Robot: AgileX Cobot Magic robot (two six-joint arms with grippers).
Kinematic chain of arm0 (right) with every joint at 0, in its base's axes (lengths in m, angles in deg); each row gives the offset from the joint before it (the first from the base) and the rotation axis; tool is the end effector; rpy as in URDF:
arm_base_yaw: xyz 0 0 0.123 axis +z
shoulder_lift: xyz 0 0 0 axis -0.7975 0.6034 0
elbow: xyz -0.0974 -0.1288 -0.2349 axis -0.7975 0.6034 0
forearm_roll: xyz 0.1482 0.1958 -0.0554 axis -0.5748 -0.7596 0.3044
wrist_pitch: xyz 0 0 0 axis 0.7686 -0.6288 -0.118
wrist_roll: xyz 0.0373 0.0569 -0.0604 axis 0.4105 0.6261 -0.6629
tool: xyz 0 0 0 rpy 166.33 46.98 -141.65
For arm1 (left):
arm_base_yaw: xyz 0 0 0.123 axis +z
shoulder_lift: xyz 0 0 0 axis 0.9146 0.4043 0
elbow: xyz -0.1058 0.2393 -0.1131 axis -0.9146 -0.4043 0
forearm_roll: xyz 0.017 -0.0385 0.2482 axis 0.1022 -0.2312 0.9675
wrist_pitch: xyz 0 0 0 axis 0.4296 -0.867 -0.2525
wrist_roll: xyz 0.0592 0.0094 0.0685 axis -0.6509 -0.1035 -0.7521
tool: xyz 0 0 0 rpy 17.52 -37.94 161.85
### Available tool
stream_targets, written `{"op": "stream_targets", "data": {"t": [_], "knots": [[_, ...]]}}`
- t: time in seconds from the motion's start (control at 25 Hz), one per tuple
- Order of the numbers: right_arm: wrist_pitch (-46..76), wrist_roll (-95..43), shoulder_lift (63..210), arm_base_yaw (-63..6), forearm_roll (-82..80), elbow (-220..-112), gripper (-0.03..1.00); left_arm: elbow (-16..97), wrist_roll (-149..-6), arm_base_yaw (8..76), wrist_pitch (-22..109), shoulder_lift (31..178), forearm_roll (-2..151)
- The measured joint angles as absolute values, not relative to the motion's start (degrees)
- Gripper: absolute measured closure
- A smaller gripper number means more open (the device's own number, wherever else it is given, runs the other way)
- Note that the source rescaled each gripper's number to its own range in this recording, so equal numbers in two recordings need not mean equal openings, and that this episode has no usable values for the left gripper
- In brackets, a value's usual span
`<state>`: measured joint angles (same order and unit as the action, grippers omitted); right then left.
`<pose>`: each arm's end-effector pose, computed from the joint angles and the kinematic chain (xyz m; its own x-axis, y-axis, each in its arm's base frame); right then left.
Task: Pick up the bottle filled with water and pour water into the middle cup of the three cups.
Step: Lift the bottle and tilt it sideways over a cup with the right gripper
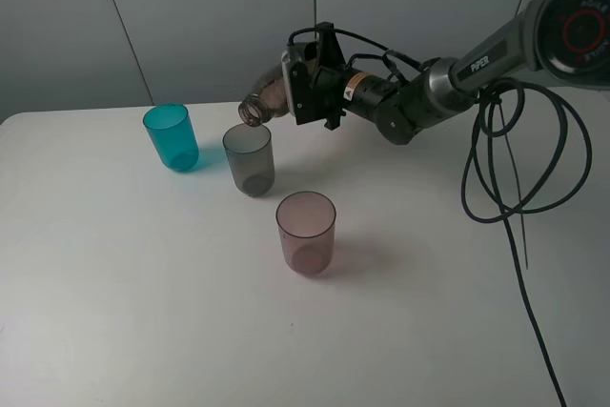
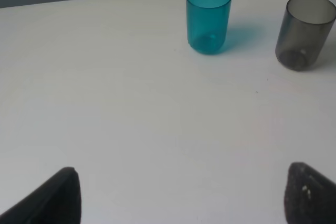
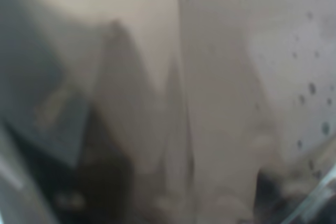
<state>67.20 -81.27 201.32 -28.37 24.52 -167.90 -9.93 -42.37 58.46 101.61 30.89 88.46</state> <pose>0.4456 0.2235 0.0871 0.5918 -0.8058 -0.0197 -0.1392 -0.0781 -0.9872 -0.0075 0.0022 0.2786 -0.4585 0.0469 -0.8875 0.1149 0.9933 -0.0069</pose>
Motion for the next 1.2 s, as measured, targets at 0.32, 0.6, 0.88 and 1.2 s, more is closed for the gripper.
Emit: {"op": "stream_targets", "data": {"t": [0.32, 0.6, 0.88, 1.2], "knots": [[67.44, -83.45, 201.32, -28.37, 24.41, -167.9, 0.97, -9.93, -42.37, 58.46, 101.61, 30.89, 88.46], [67.68, -83.91, 201.32, -28.37, 24.41, -167.9, 0.97, -9.93, -42.37, 58.46, 101.61, 30.89, 88.46], [68.81, -84.36, 201.32, -28.37, 24.41, -167.9, 0.97, -9.93, -42.37, 58.46, 101.61, 30.89, 88.46], [69.15, -86.28, 201.32, -28.37, 24.41, -167.92, 0.97, -9.93, -42.37, 58.46, 101.61, 30.89, 88.46]]}}
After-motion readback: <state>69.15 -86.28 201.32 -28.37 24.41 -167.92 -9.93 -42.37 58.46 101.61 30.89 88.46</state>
